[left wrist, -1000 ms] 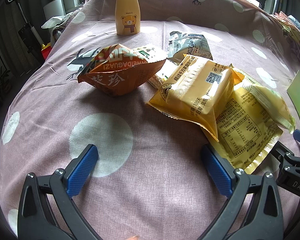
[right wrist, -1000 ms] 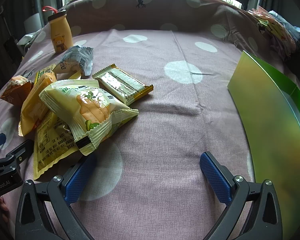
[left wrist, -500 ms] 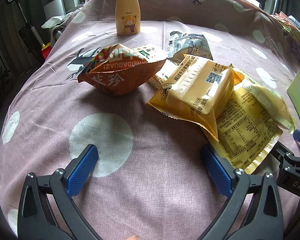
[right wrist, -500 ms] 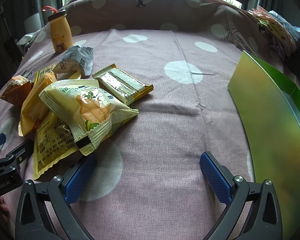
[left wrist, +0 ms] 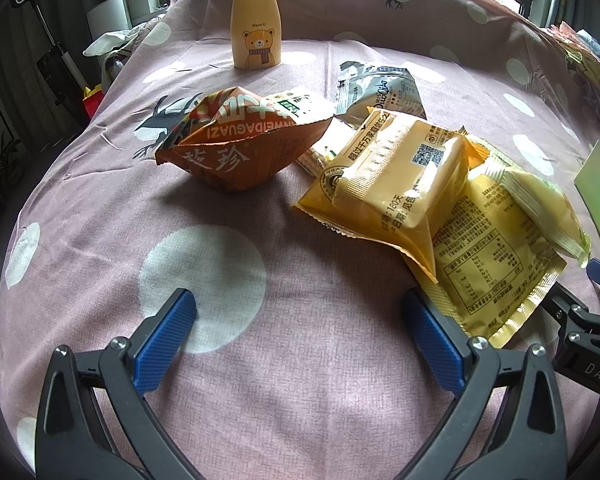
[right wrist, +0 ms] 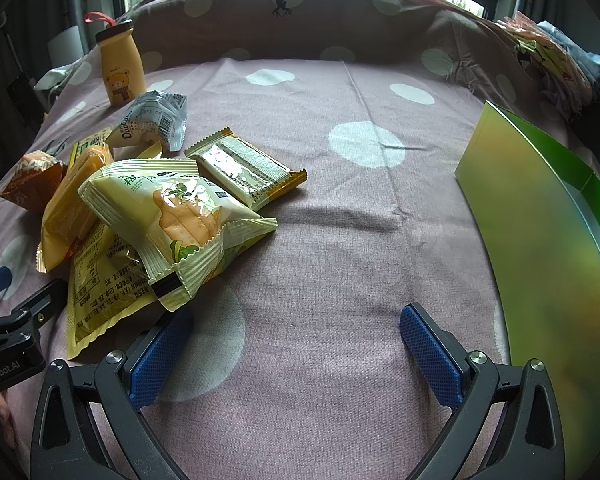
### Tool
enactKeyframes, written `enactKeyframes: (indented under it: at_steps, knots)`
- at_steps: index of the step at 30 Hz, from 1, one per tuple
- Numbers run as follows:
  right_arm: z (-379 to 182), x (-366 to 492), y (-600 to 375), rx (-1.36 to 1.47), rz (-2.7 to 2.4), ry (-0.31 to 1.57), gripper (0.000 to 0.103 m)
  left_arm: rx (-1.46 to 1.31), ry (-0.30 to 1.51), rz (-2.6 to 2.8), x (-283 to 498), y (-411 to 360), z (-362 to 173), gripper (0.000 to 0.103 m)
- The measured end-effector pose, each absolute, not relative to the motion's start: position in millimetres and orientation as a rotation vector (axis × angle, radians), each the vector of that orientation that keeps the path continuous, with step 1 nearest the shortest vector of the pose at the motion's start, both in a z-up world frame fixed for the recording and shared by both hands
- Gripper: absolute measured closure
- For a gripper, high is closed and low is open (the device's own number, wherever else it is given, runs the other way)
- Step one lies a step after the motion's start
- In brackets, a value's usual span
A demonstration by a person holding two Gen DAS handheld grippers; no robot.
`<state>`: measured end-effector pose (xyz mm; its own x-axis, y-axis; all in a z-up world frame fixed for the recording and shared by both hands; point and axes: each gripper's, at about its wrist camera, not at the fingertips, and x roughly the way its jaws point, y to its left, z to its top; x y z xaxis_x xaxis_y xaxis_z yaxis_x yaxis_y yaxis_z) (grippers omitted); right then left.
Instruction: Organize snacks
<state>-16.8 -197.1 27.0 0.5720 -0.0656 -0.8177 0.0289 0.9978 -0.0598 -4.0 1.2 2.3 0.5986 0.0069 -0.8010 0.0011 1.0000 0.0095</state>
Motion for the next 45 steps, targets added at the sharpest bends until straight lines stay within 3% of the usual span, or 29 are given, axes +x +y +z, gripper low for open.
enactKeyframes:
  at_steps: [11, 18, 22, 26, 29, 32, 35, 38, 45]
  knots:
    - [26, -21, -199, -0.036, -0.053, 0.960, 0.001, -0.051, 0.950, 0.005, -10, 6, 11, 0.003]
    - [48, -20, -209, 0.066, 0.037, 1.007, 0.001, -0.207, 0.853, -0.117, -23, 4, 57, 0.008]
    - [101, -27, -225, 0.185, 0.055, 0.880, 0.001, -0.237, 0.855, -0.195, -12, -15, 80, 0.017]
    - [124, -5, -239, 0.425, 0.211, 0.872, 0.002, -0.224, 0.923, -0.289, 20, -50, 86, 0.043]
    - [111, 24, -239, 0.506, 0.216, 0.941, 0.009, -0.199, 0.964, -0.321, 29, -71, 76, 0.048]
    - [79, 40, -237, 0.538, 0.174, 1.042, 0.024, -0.187, 1.002, -0.355, 33, -79, 61, 0.052]
    - [65, 42, -240, 0.574, 0.179, 1.073, 0.025, -0.207, 1.024, -0.368, 38, -80, 51, 0.052]
    - [54, 46, -236, 0.594, 0.215, 1.108, 0.025, -0.258, 1.041, -0.398, 40, -77, 47, 0.063]
    - [38, 51, -229, 0.596, 0.206, 1.142, 0.029, -0.213, 1.010, -0.411, 37, -85, 47, 0.075]
